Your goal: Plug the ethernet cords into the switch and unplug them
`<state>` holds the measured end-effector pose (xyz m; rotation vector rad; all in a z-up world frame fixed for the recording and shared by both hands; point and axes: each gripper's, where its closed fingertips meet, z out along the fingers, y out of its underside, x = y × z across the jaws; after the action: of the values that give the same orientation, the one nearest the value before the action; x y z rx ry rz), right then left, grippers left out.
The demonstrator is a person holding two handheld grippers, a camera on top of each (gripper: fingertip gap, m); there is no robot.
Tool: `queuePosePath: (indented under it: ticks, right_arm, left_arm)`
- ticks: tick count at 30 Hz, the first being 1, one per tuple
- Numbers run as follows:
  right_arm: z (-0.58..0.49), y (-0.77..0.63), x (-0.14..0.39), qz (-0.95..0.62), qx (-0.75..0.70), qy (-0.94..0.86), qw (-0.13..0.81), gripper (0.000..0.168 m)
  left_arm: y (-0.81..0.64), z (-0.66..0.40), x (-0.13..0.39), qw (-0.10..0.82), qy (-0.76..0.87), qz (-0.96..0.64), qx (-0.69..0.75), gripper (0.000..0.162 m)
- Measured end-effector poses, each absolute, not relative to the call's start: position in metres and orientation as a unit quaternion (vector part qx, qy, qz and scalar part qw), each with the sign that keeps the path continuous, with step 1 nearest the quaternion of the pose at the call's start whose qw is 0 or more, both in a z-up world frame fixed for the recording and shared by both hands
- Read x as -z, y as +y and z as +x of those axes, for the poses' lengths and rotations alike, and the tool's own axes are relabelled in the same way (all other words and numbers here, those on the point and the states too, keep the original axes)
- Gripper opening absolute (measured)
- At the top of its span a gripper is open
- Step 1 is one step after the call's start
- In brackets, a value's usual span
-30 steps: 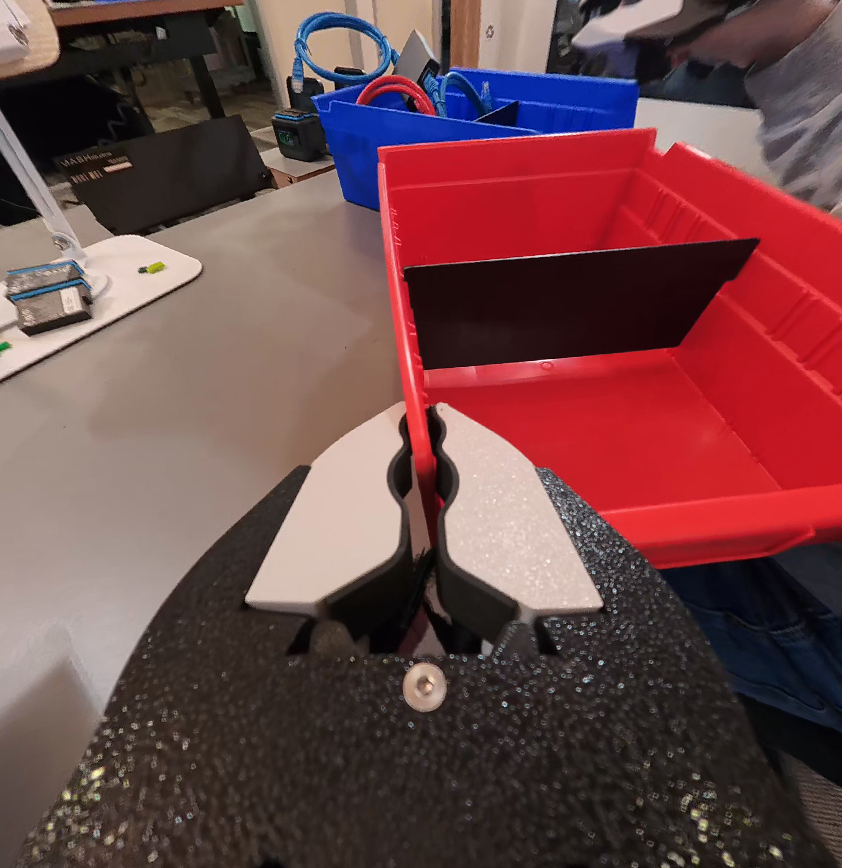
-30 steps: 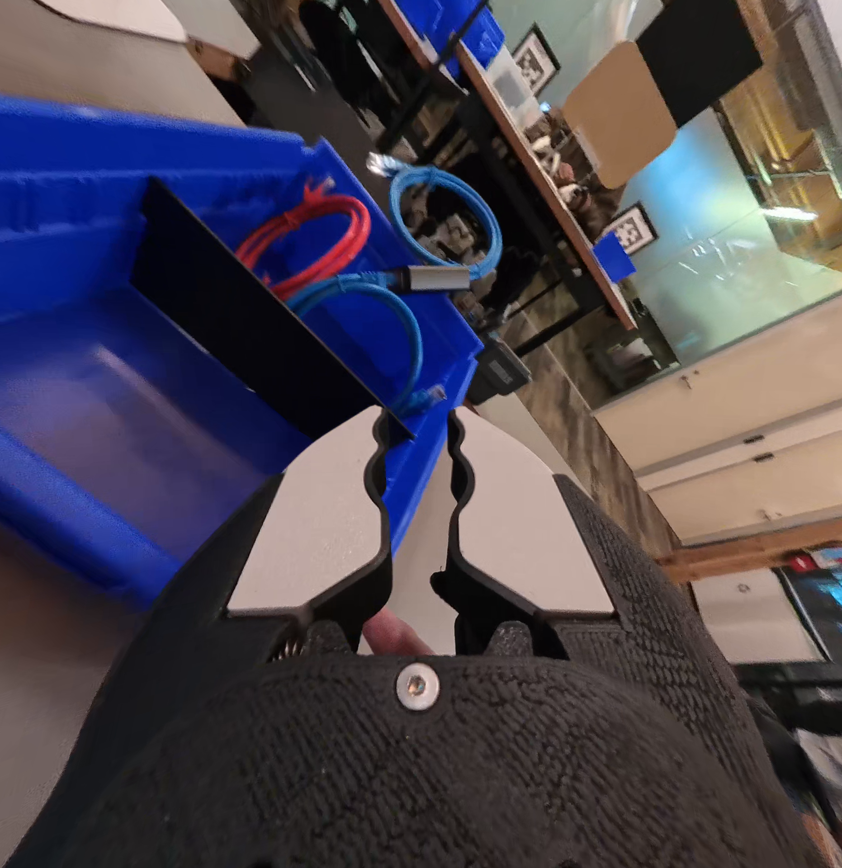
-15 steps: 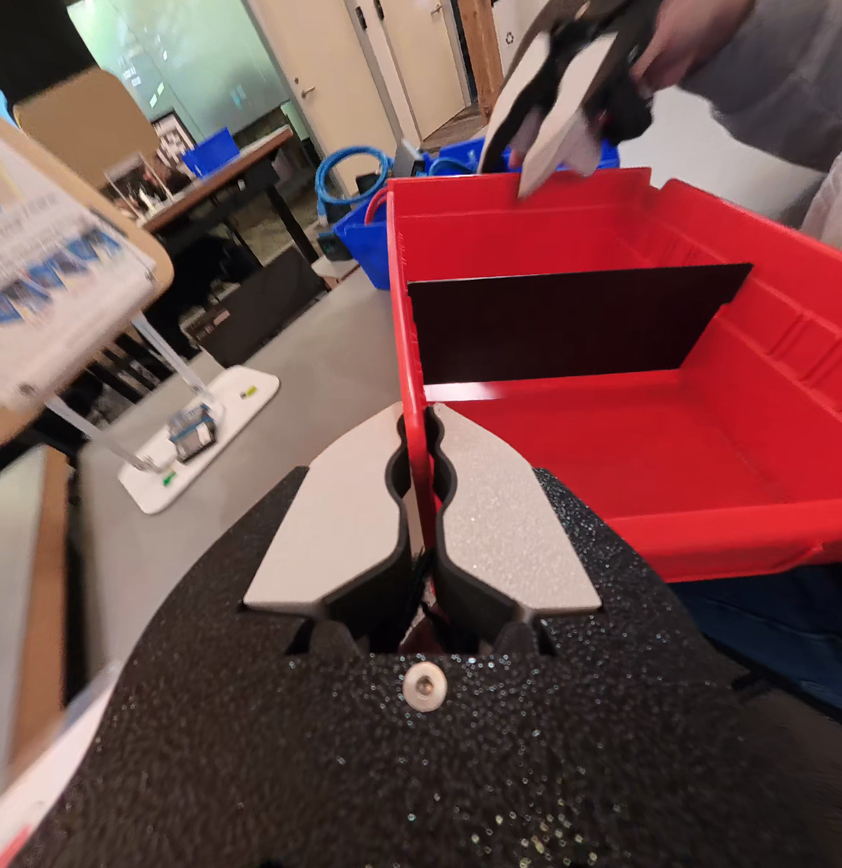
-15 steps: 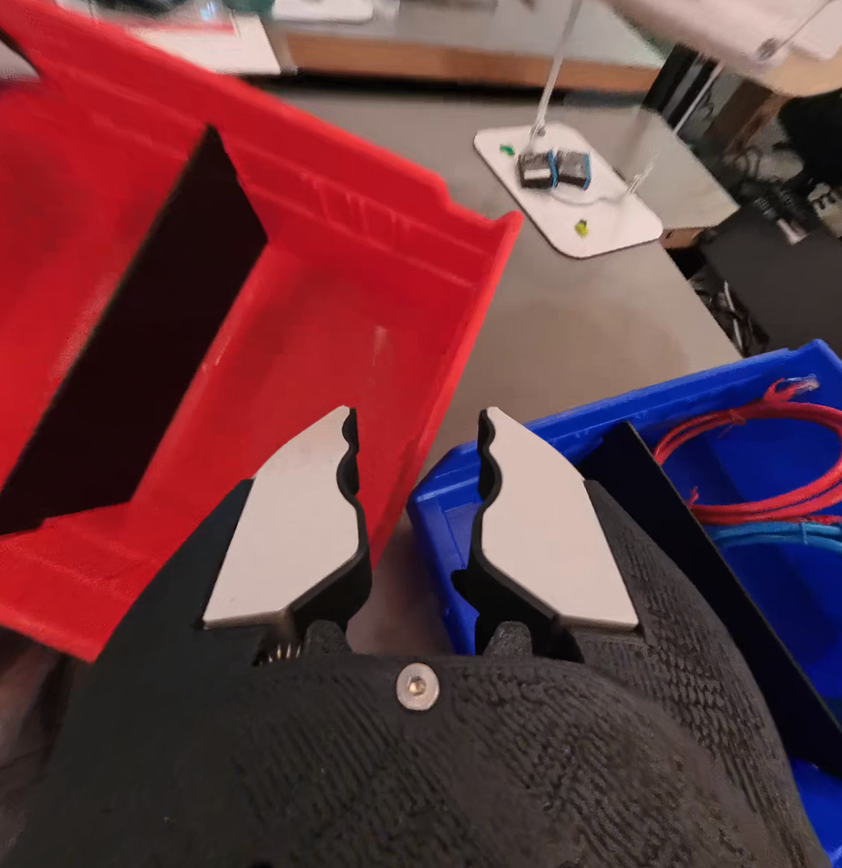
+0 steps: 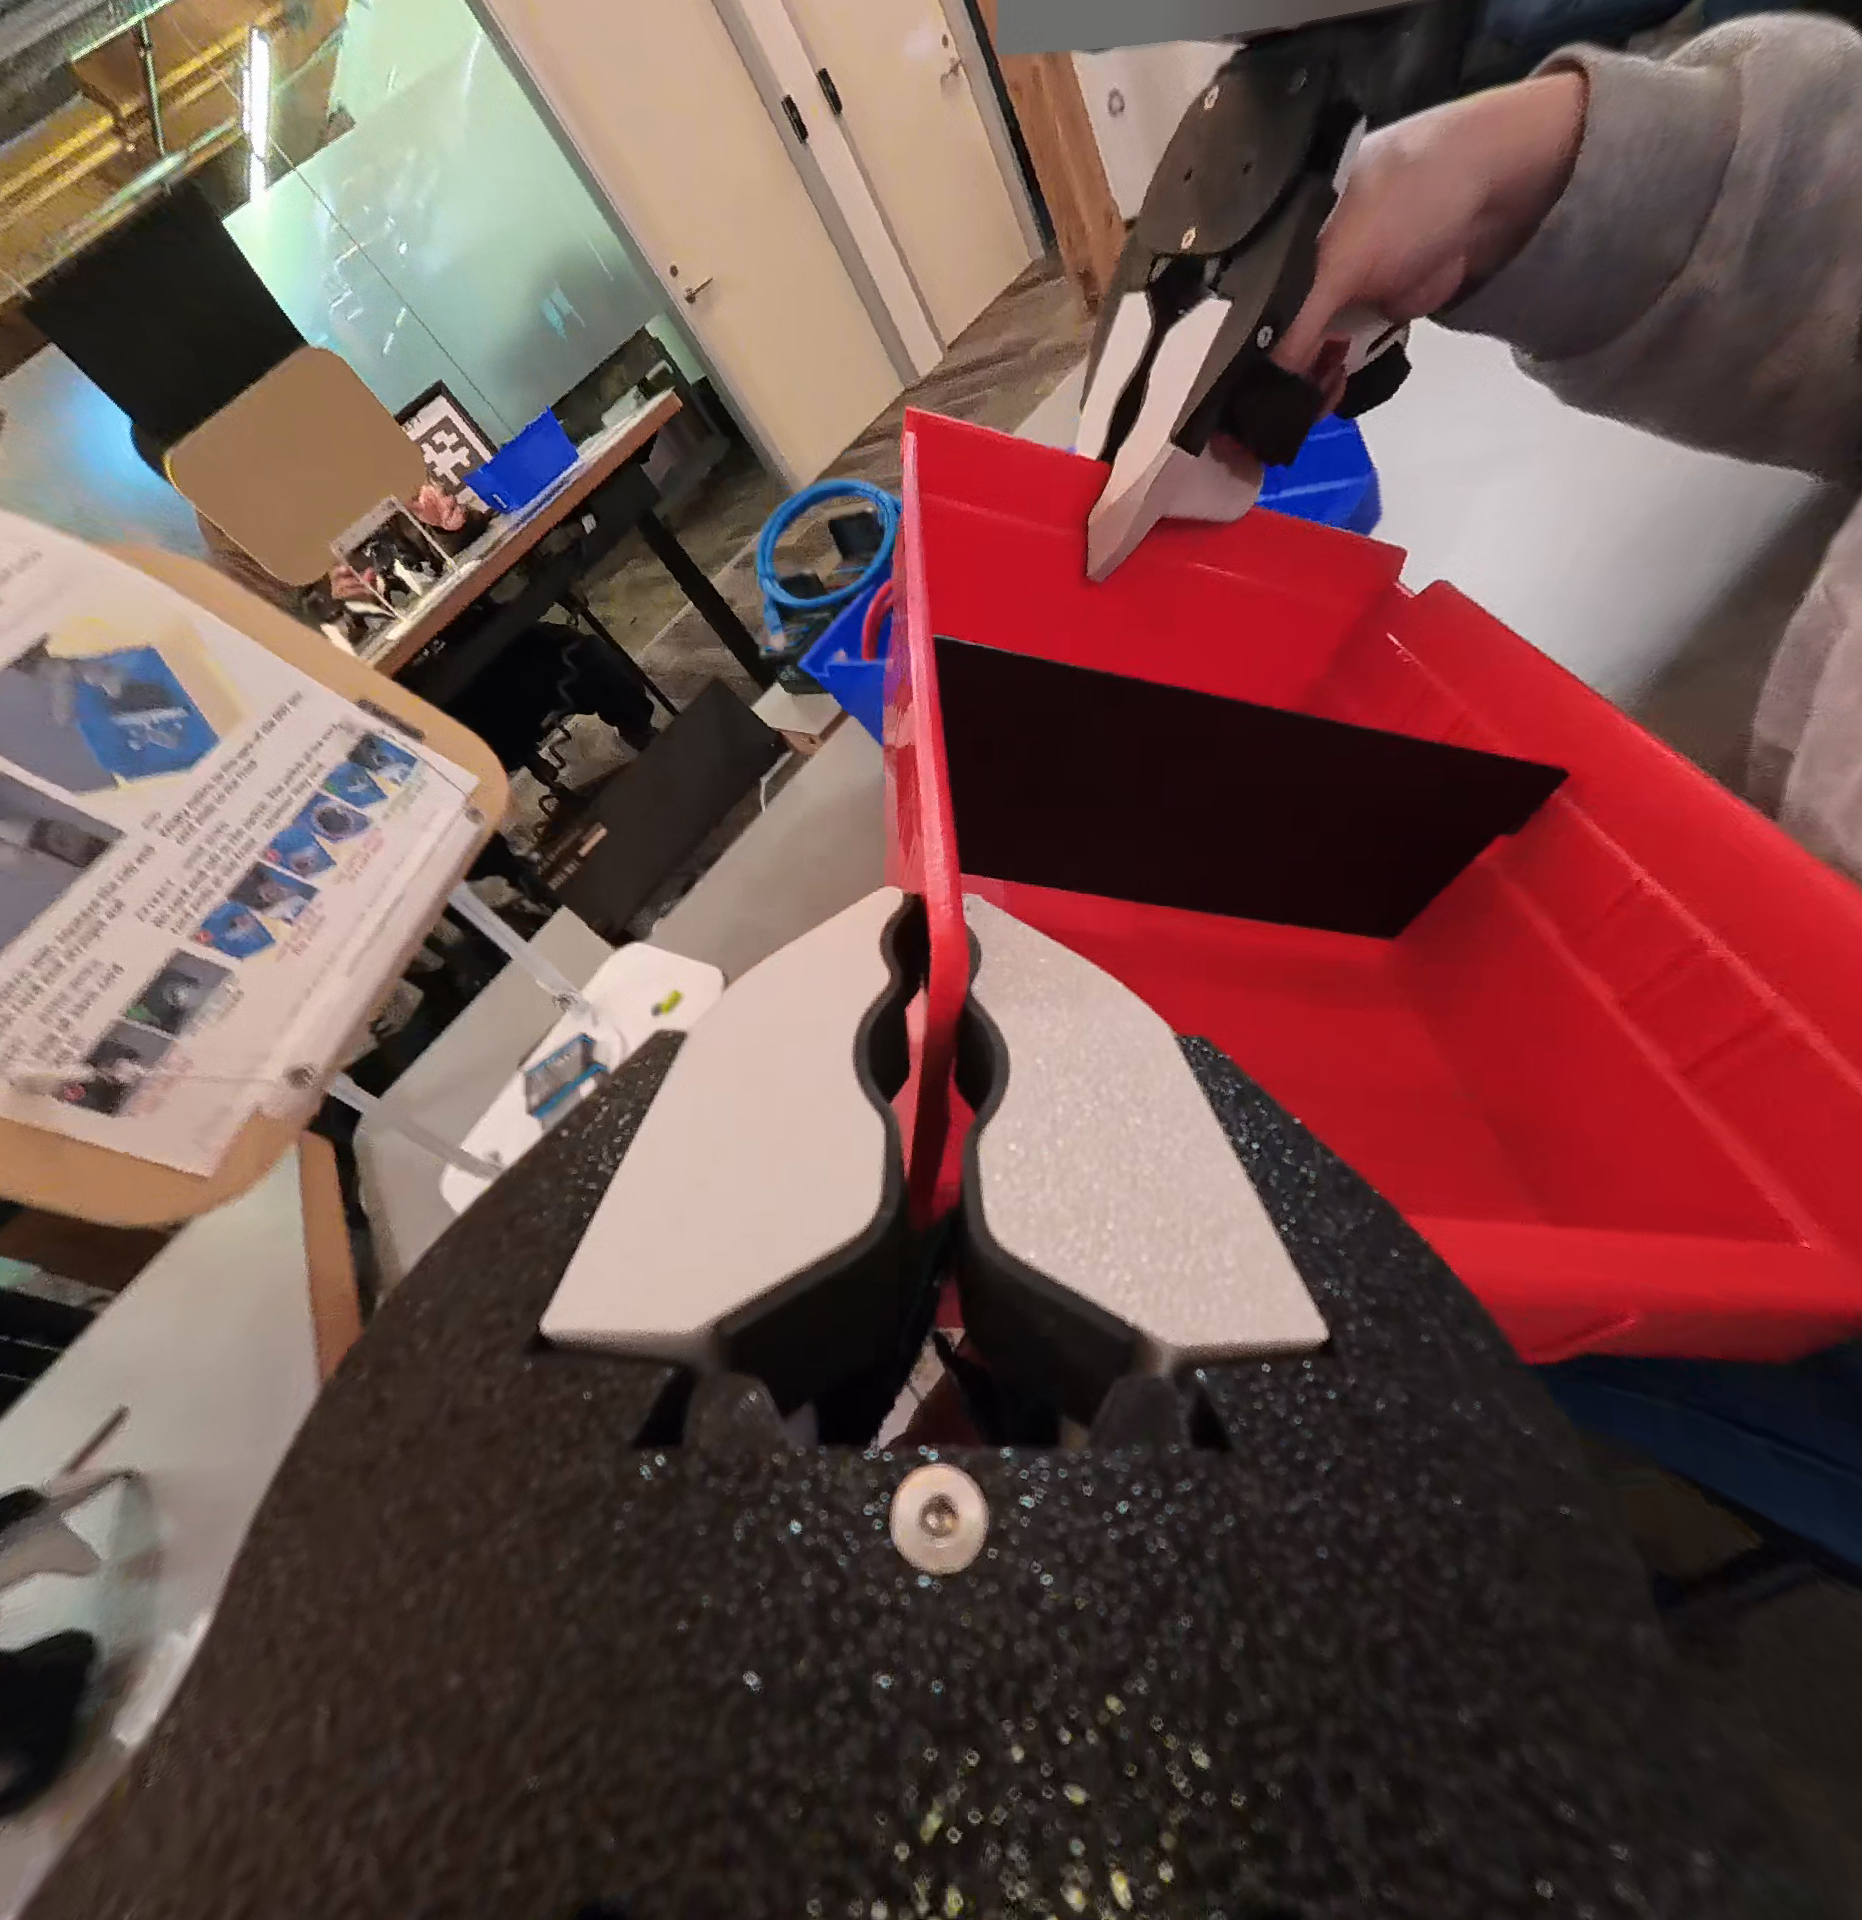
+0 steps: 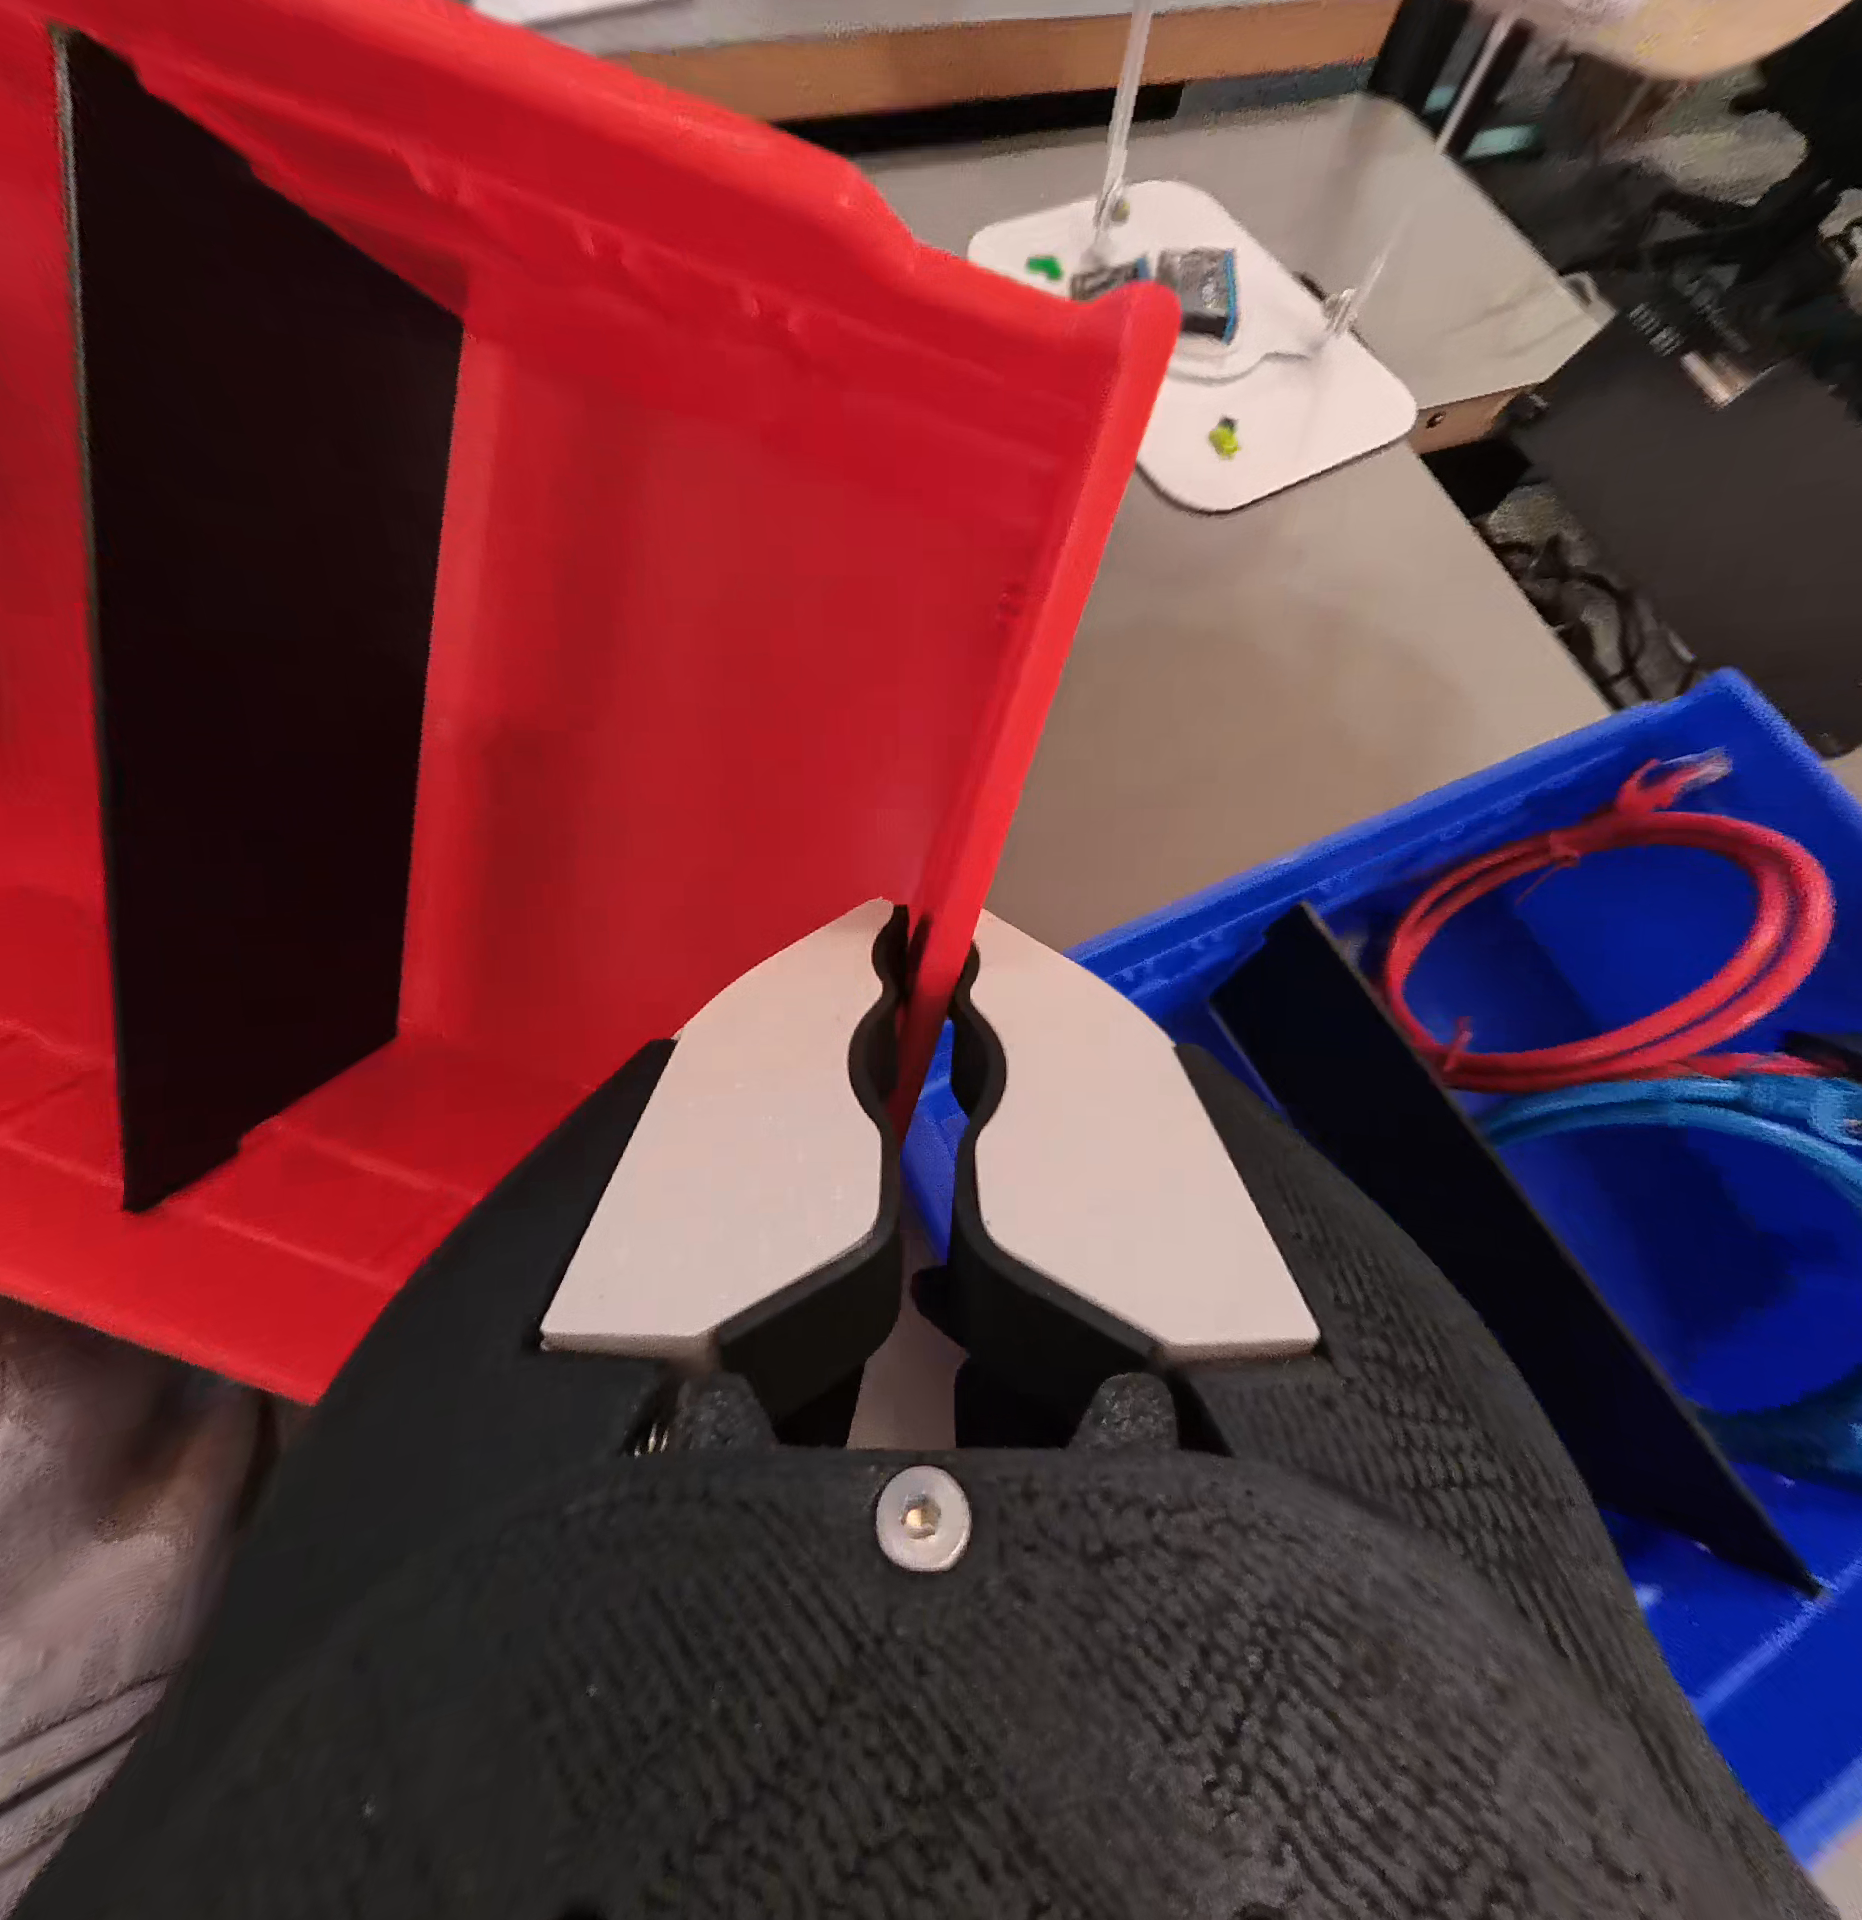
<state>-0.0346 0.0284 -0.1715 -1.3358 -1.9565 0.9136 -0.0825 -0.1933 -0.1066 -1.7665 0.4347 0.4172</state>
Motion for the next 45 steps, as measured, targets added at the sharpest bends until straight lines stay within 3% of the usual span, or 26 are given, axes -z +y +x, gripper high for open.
queuePosePath:
  ticks: [4, 11, 14, 17, 22, 28, 36, 40, 45]
  right_arm:
    - [-0.022, 0.049, 0.122, -0.49, -0.368, -0.722, 0.322, 0.003]
    - [0.037, 0.111, 0.001, -0.449, -0.338, -0.684, 0.465, 0.002]
    - [0.069, 0.151, -0.032, -0.452, -0.283, -0.665, 0.523, 0.002]
    - [0.105, 0.206, -0.044, -0.494, -0.217, -0.641, 0.545, 0.002]
    - [0.179, 0.292, -0.014, -0.597, -0.105, -0.643, 0.468, 0.001]
    - [0.287, 0.358, 0.071, -0.728, -0.062, -0.608, 0.311, 0.002]
    - [0.328, 0.401, 0.19, -0.762, -0.075, -0.616, 0.183, 0.002]
    - [0.31, 0.402, 0.22, -0.703, -0.094, -0.693, 0.133, 0.003]
    - [0.297, 0.412, 0.253, -0.659, -0.065, -0.747, 0.061, 0.005]
  left_arm:
    - [-0.172, -0.072, 0.057, 0.601, 0.218, -0.742, -0.203, 0.003]
    - [-0.116, -0.02, -0.023, 0.653, 0.264, -0.658, -0.266, 0.002]
    - [-0.074, 0.002, -0.032, 0.689, 0.263, -0.614, -0.283, 0.002]
    - [-0.013, 0.024, -0.008, 0.731, 0.23, -0.591, -0.251, 0.003]
    - [0.089, 0.075, 0.048, 0.765, 0.173, -0.611, -0.107, 0.003]
    - [0.158, 0.172, 0.123, 0.691, 0.148, -0.693, 0.14, 0.013]
    - [0.19, 0.218, 0.212, 0.579, 0.197, -0.778, 0.143, 0.015]
    - [0.186, 0.207, 0.216, 0.579, 0.187, -0.781, 0.142, 0.017]
    - [0.158, 0.161, 0.174, 0.643, 0.164, -0.741, 0.106, 0.023]
